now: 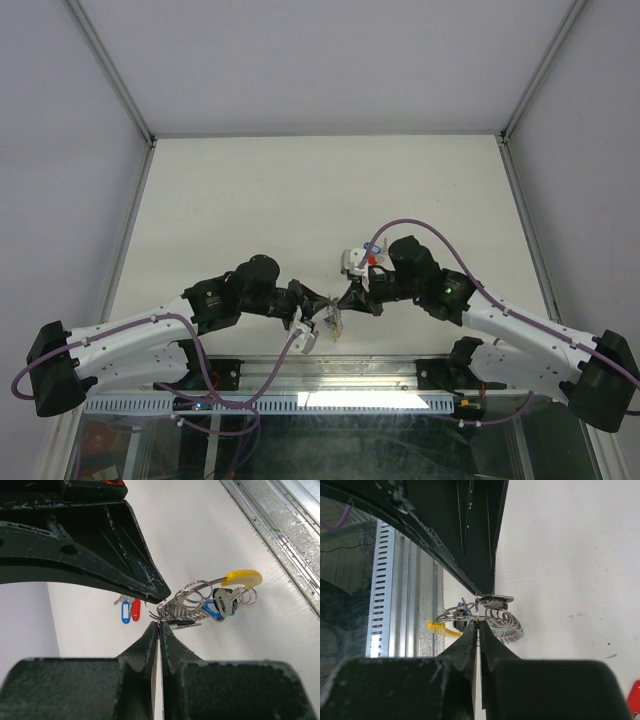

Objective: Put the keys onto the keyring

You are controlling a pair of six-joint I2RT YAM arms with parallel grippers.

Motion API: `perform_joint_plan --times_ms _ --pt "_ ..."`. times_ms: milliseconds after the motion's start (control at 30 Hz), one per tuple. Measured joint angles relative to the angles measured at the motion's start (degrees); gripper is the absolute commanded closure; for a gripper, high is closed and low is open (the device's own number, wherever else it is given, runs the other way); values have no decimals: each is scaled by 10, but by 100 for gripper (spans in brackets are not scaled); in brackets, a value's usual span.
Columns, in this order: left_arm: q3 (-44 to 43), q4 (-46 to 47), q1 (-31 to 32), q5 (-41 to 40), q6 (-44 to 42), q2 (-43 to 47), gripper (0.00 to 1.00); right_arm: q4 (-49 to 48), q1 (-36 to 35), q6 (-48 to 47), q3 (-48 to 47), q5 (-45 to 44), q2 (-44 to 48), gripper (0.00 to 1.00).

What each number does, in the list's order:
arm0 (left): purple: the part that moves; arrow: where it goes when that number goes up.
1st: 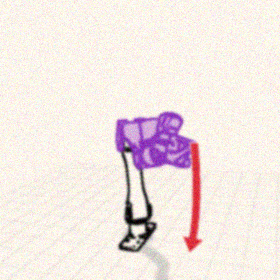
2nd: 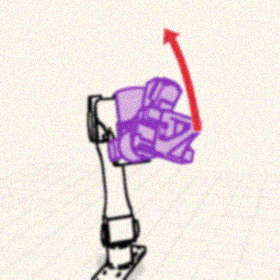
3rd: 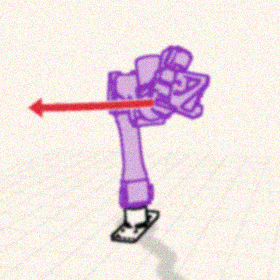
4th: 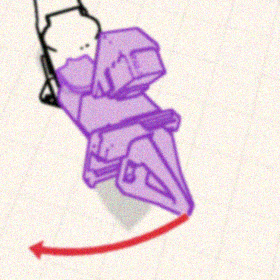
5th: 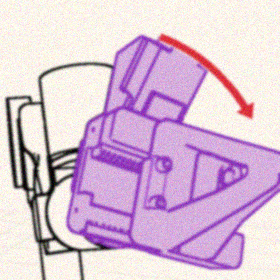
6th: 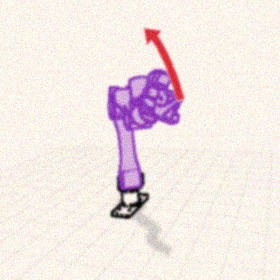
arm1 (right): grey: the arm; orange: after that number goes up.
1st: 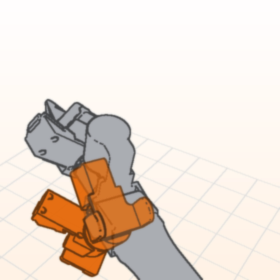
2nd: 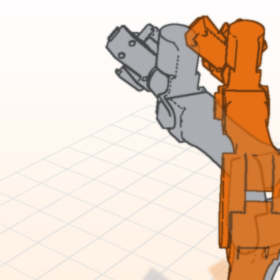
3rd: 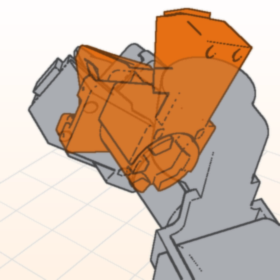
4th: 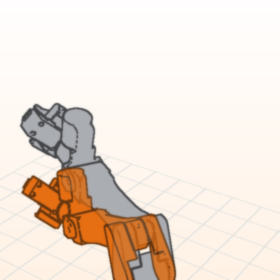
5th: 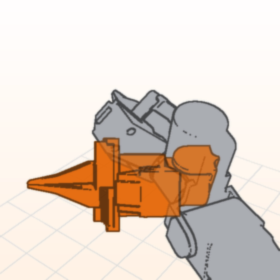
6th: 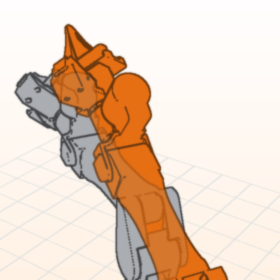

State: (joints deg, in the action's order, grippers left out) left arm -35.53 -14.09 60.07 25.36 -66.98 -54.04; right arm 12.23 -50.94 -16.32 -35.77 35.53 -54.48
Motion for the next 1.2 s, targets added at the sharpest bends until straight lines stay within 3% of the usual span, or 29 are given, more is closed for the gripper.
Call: perform_joint_plan --times_ms 1200 --pt "0 0 7 -13 14 -8 100 -69 1 50 59 -30 53 100"
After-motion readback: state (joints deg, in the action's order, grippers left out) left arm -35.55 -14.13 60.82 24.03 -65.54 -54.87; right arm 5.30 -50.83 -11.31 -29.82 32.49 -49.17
